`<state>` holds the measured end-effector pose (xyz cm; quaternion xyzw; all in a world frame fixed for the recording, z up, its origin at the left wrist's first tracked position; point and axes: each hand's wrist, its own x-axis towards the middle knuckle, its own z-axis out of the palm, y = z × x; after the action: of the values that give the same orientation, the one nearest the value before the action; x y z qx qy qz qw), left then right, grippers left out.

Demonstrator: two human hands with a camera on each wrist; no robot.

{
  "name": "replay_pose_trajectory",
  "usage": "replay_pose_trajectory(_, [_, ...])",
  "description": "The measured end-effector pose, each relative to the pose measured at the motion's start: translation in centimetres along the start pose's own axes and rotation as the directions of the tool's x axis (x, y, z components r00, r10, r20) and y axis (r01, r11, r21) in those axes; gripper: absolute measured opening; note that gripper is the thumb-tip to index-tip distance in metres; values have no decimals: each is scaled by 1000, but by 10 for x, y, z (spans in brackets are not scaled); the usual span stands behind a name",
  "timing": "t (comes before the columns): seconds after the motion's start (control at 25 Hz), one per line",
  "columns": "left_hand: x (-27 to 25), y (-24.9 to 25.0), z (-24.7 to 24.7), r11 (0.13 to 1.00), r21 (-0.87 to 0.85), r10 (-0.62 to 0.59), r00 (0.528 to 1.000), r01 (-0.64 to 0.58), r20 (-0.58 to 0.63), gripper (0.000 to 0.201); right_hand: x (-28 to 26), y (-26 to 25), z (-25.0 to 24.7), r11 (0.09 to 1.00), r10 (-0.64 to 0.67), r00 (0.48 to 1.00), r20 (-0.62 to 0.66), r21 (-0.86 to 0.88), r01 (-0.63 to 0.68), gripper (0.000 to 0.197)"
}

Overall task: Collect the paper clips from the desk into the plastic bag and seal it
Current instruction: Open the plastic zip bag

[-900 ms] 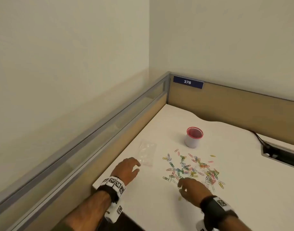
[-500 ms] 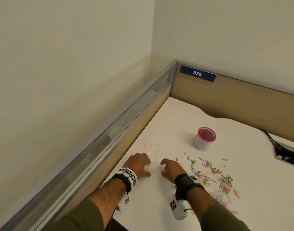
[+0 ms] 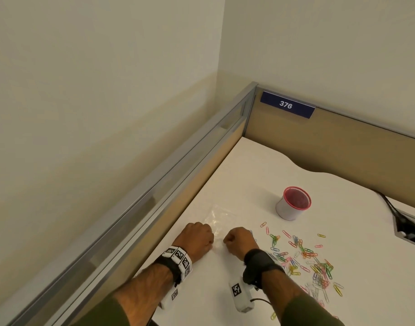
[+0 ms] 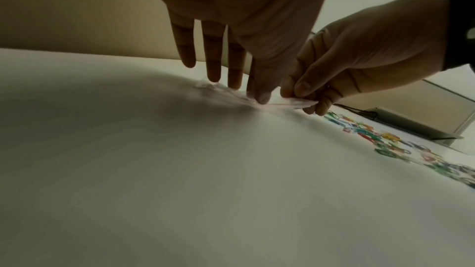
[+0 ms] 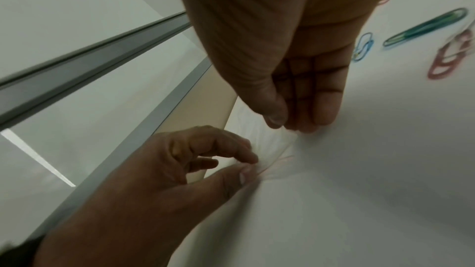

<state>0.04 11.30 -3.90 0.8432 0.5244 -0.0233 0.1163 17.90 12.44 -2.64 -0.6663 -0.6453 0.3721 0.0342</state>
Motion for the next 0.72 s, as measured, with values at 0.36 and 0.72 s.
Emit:
replay_pose_trajectory(0.36, [-7,38,-31,930,-327,-242,948,166,-206,6,-18,20,-50,943,-94,980,-176,300,144,12])
replay_pose_trajectory(0.72, [-14,114,-50,506,-856,-516,833,109,-199,12,-70,26,-60,801,-241,949,-204,510,313,7])
